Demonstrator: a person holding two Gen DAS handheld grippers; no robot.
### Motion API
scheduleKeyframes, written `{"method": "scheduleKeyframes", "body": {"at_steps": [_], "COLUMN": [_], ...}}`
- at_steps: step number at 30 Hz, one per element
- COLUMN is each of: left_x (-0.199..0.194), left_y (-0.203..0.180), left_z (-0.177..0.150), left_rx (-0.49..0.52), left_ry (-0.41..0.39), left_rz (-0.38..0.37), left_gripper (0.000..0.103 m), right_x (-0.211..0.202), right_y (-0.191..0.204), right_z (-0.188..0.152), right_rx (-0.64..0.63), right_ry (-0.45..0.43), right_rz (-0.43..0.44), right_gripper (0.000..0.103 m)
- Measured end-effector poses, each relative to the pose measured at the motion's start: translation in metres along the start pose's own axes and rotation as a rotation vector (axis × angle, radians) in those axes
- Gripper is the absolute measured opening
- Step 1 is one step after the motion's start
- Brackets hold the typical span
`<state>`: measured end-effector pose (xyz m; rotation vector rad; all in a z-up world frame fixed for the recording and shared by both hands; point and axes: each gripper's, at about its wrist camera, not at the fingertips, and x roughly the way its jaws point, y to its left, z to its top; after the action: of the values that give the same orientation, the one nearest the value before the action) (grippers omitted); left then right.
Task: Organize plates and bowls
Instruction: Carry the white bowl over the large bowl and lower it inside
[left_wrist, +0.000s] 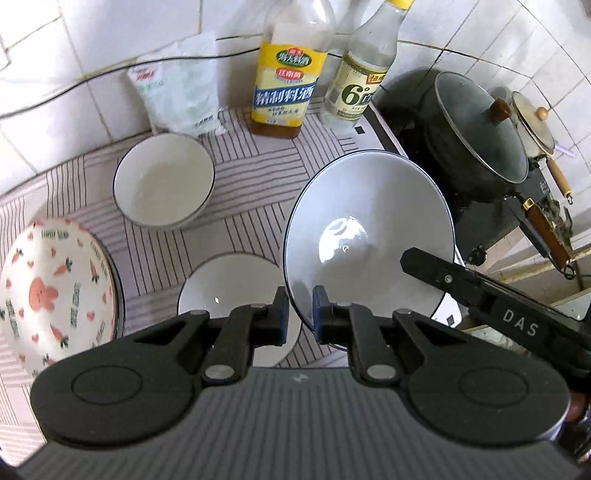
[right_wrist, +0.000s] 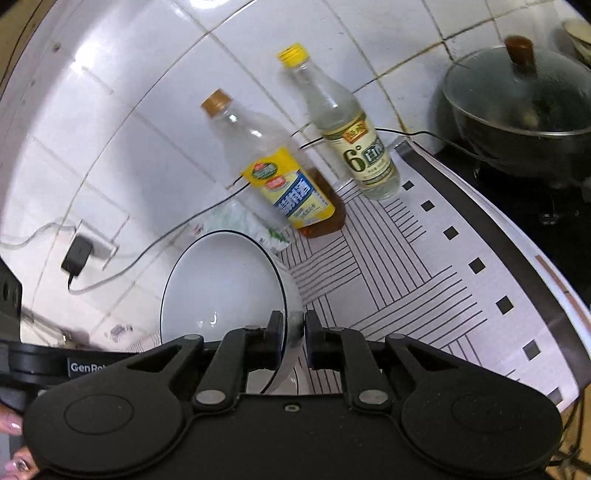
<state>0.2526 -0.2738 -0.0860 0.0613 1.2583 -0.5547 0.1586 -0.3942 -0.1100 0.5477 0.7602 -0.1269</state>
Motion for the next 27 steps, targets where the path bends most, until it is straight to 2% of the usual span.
{"method": "scheduleKeyframes", "body": {"at_steps": [6,12,16,21,27], "left_x": [-0.009,-0.010,0.005,0.011,0.026], "left_y": [0.005,0.027,0.030,0.041,0.068], "left_z": [-0.016,-0.037,-0.043,-0.044,-0.051], "left_rx": [-0.056,-0.157,-0.113,-0.130,-0.278], "left_ry": [-0.016,-0.043,0.013,0.016,0.050], "left_rz": [0.018,0.033,0.085,0.124,0.090], "left_gripper": [0.012,0.012,0.012,0.013,0.013], "right_x": [-0.002,0.014,0.030,0.050,0.070], "right_y": [0.010,0.020,0.028,0.042,0.052], "right_z": [-0.003,-0.012,-0.016,-0.020,-0.028], "right_rx": [-0.082,-0.164,-0.265,-0.369,-0.500], "right_ry": [0.050,0.112,0.154,0.192,0.231], "right_rz": [0.015,0.049,0.043,0.035,0.024], "right_gripper": [0.016,0.017,0.017,0.017,0.017]}}
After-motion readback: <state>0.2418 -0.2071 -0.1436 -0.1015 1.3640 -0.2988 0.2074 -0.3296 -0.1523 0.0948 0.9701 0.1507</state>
